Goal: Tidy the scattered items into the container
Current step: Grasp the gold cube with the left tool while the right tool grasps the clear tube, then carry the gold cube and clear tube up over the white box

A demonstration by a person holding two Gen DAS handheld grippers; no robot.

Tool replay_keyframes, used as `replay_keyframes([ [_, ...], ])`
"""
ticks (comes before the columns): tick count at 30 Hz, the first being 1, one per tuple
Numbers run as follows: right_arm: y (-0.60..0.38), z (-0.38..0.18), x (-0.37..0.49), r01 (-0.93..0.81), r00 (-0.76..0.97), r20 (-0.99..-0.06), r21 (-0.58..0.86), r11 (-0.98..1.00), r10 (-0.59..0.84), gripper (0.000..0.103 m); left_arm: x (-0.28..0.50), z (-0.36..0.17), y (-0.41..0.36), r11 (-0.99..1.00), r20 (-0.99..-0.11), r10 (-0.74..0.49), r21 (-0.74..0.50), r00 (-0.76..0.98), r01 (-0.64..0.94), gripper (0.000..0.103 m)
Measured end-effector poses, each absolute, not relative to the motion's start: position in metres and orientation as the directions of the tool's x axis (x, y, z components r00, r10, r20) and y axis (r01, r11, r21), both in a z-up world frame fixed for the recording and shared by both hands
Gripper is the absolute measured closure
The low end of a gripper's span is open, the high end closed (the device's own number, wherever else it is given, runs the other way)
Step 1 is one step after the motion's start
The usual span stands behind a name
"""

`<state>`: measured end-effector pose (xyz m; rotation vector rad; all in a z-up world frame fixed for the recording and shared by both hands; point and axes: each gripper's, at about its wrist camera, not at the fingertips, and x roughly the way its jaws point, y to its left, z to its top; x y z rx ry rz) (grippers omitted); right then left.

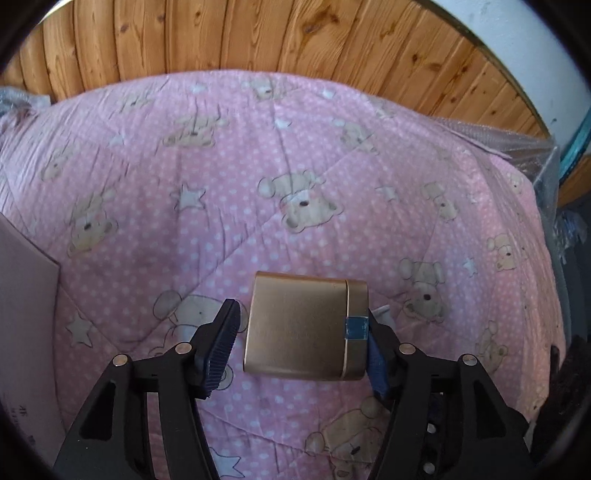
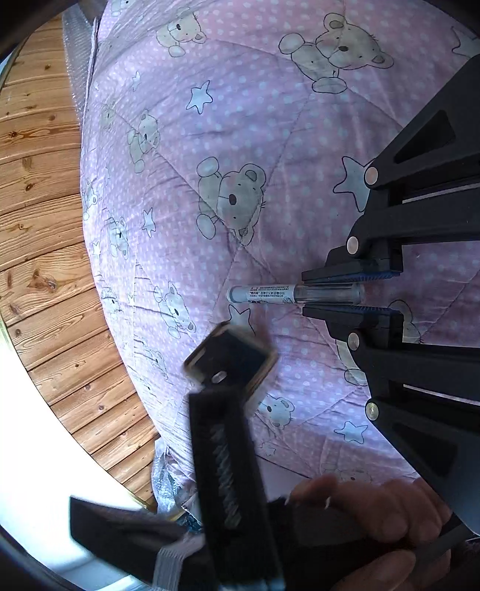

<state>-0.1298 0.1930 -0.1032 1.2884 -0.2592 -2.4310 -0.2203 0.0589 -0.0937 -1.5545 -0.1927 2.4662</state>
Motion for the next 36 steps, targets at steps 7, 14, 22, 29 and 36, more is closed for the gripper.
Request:
replay_keyframes([
  [7, 0.185, -0.105, -0.14, 0.246, -0.507, -0.746, 0.355, -0.902, -0.432, 0.092, -0.21, -0.09, 0.062, -0.979, -0.869, 0.204, -0.168, -0.452, -0.118, 0.05],
  [14, 0.188, -0.101, -0.133, 0.223, -0.503, -0.75, 0.366, -0.903, -0.429, 0.091, -0.185, -0.073, 0.055, -0.98, -0.863, 0.196, -0.155, -0.466, -0.125, 0.05],
  [22, 0.188, -0.084, -0.103, 0.225, -0.486, -0.748, 0.392, -0.892, -0.451, 0.091, -0.131, -0.048, 0.059, -0.973, -0.846, 0.226, -0.173, -0.482, -0.152, 0.05],
  [29, 0.184, -0.071, -0.06, 0.254, -0.472, -0.755, 0.378, -0.89, -0.455, 0.091, -0.07, -0.03, 0.049, -0.968, -0.836, 0.244, -0.184, -0.491, -0.168, 0.05],
  [36, 0.182, -0.065, -0.021, 0.276, -0.449, -0.763, 0.378, -0.884, -0.466, 0.091, -0.021, -0.017, 0.027, -0.962, -0.819, 0.271, -0.222, -0.505, -0.157, 0.05],
])
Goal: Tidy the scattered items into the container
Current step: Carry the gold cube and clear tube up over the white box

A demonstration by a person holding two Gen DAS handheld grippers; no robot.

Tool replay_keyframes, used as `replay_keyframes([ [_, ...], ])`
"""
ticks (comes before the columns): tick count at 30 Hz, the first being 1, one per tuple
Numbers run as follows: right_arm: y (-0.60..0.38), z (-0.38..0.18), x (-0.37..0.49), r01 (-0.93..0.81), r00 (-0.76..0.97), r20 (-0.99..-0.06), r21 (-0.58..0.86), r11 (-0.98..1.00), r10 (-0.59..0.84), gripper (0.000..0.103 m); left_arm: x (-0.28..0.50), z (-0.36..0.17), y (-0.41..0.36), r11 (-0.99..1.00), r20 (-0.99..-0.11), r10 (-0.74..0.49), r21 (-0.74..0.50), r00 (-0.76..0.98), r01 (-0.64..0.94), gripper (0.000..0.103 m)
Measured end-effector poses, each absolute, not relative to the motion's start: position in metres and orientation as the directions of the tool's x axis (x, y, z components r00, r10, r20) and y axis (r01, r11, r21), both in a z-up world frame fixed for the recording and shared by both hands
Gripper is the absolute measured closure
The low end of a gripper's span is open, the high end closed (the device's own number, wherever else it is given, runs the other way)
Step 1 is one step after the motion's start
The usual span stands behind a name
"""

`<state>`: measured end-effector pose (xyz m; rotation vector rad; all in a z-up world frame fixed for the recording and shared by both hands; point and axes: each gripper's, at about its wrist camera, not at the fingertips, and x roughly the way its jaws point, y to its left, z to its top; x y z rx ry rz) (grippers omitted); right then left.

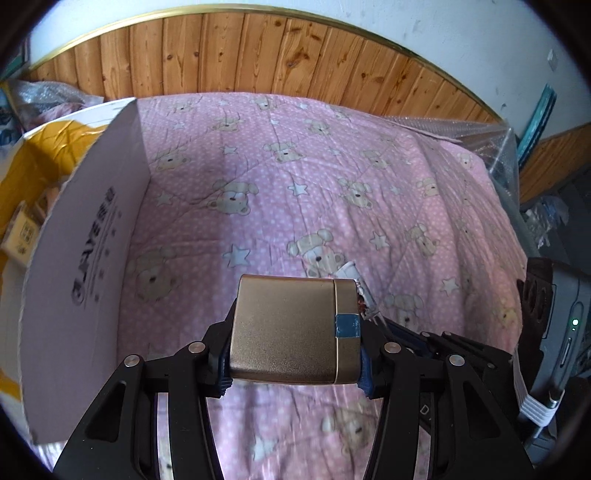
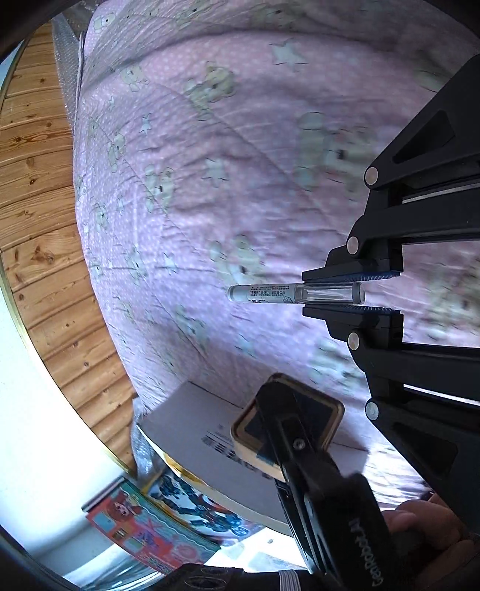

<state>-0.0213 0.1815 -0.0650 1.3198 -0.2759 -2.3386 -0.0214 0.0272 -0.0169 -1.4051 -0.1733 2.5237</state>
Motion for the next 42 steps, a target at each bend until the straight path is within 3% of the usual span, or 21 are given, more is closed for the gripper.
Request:
replay_keyframes([
  [21, 0.146, -0.013, 0.072, 0.418, -0.439, -0.724, 0.359, -0.834, -0.532, 0.091, 0.079, 0.035, -0.021, -0.924, -0.719, 0.378, -0.334, -0.583, -0.186, 0.05],
  [42, 0.078, 0.043, 0.093, 0.565, -0.428, -0.672, 0.323, -0.759, -0.605, 0.091, 0.093, 0.08, -0.124, -0.902, -0.621, 0.37, -0.418, -0.691, -0.106, 0.05],
])
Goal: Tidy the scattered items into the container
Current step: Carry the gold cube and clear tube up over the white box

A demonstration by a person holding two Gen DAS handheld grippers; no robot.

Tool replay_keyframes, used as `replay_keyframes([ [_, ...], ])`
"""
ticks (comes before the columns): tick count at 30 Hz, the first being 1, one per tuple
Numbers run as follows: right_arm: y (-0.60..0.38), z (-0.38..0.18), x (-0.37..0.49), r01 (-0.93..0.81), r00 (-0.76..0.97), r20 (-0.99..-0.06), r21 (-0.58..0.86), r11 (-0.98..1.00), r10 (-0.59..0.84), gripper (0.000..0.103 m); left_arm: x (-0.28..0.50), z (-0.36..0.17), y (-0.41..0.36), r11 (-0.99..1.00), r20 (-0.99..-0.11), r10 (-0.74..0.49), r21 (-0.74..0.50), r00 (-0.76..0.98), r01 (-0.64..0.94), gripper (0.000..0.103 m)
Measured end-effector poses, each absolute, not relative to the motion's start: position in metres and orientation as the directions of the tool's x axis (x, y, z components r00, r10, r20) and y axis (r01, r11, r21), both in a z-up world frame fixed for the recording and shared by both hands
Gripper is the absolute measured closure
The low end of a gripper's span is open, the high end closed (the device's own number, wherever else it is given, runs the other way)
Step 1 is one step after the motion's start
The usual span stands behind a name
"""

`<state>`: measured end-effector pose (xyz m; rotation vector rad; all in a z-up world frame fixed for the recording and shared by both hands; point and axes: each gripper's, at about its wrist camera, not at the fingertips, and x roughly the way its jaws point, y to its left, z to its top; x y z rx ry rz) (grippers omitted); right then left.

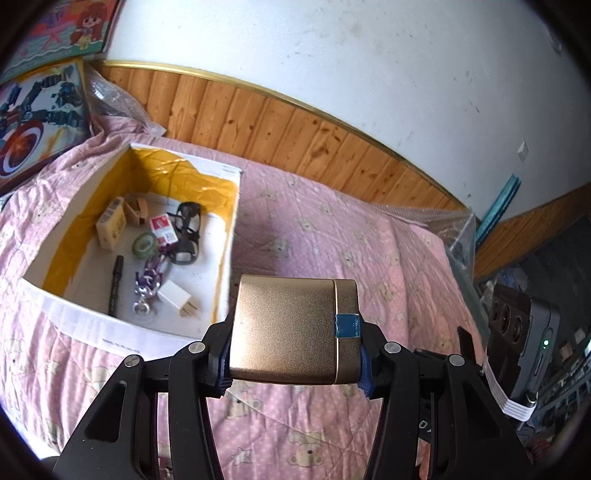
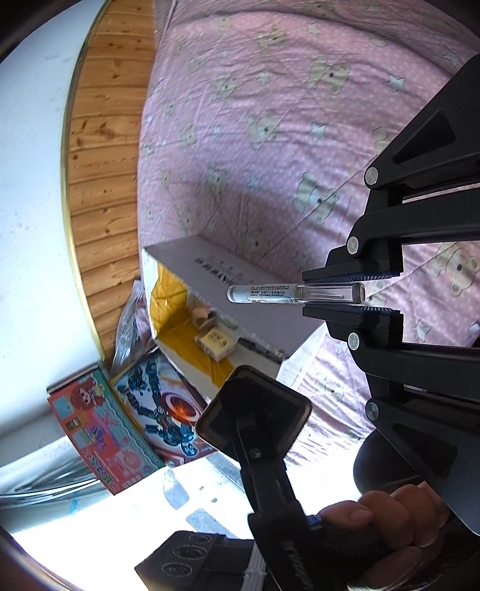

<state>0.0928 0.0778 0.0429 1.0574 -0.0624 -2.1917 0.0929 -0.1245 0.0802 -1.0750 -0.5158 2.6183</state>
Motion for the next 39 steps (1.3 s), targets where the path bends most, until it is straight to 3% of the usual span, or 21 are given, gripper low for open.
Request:
replay_keyframes([
  [21, 0.003, 0.069, 0.069, 0.669, -0.398, -0.662, 0.265, -0.694, -0.636, 0.091, 0.048, 0.081, -0.239, -0.92, -0.629, 0.219, -0.387, -0.746, 0.056, 0.05],
  [39, -0.061, 0.047, 0.022, 0.746, -0.358, -0.745, 0.135, -0.653, -0.563, 0.091, -0.012, 0.013, -0.244, -0.967, -0.788, 0.157, -0.246, -0.595, 0.071, 0.05],
])
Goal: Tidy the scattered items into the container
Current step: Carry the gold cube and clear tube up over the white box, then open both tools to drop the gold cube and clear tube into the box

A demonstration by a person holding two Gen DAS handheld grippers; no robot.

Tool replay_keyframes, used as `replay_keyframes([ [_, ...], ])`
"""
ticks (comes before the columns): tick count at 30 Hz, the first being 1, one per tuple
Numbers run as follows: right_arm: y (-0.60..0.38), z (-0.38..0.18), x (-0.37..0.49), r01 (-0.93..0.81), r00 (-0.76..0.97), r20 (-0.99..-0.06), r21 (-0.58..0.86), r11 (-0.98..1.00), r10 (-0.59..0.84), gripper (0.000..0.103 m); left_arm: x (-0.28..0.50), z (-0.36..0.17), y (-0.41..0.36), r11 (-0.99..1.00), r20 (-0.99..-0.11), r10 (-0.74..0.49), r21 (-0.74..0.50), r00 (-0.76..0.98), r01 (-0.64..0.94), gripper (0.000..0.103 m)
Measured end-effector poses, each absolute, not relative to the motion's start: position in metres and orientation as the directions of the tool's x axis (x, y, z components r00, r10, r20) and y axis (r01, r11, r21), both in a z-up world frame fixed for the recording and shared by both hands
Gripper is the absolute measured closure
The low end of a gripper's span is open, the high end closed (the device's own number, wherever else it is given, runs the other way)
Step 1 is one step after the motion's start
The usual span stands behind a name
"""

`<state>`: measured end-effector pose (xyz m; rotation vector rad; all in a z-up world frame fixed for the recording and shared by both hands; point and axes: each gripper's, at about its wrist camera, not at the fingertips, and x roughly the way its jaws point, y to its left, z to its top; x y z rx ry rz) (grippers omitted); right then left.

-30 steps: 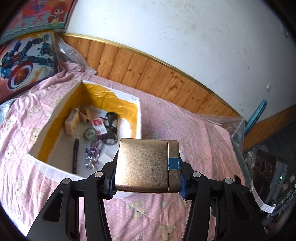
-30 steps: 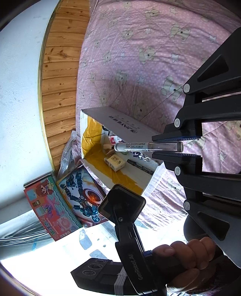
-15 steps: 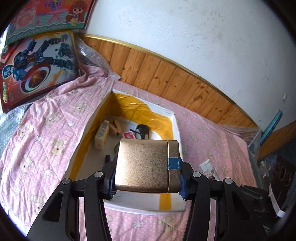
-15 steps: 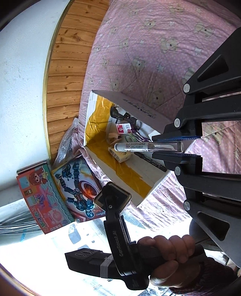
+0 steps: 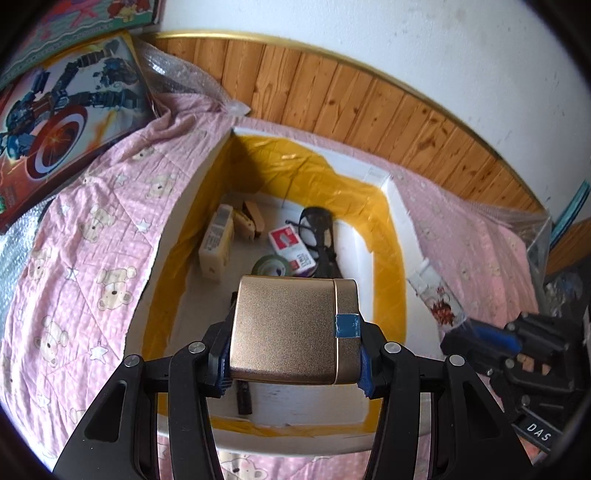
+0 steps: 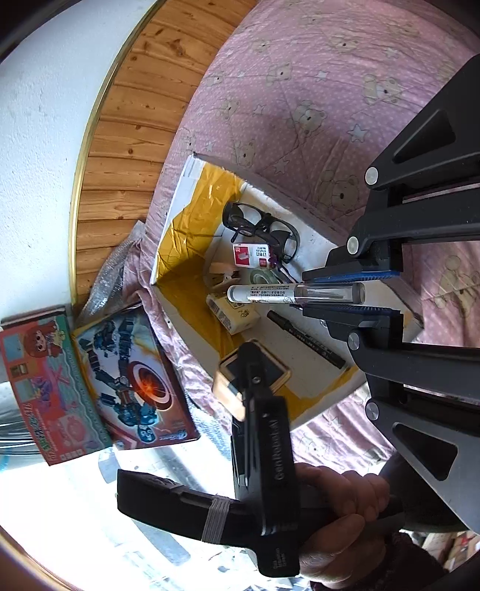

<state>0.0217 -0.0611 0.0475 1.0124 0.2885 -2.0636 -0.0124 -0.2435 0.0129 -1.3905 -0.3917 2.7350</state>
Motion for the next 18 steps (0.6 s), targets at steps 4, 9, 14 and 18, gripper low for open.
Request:
replay_keyframes([
  [4, -0.075, 0.037, 0.01, 0.759, -0.341, -0.775, 0.108, -0.642, -0.532, 0.091, -0.02, -0.001, -0.244, -0.984, -0.833, 0.073, -0.149, -0.548, 0.095, 0.05],
  [9, -0.088, 0.023, -0.004, 0.767, -0.33, -0.811, 0.069, -0.638, -0.484, 0.091, -0.029, -0.02, -0.256, -0.981, -0.869, 0.042, -0.129, -0.493, 0.143, 0.05],
  [14, -0.093, 0.01, -0.02, 0.755, -0.318, -0.84, 0.057, -0.654, -0.44, 0.087, -0.03, -0.026, -0.258, -0.979, -0.877, 0.03, -0.122, -0.48, 0.162, 0.049],
  [18, -0.091, 0.008, -0.023, 0.75, -0.309, -0.837, 0.078, -0.657, -0.452, 0.086, -0.029, -0.022, -0.258, -0.978, -0.873, 0.041, -0.135, -0.486, 0.159, 0.049],
])
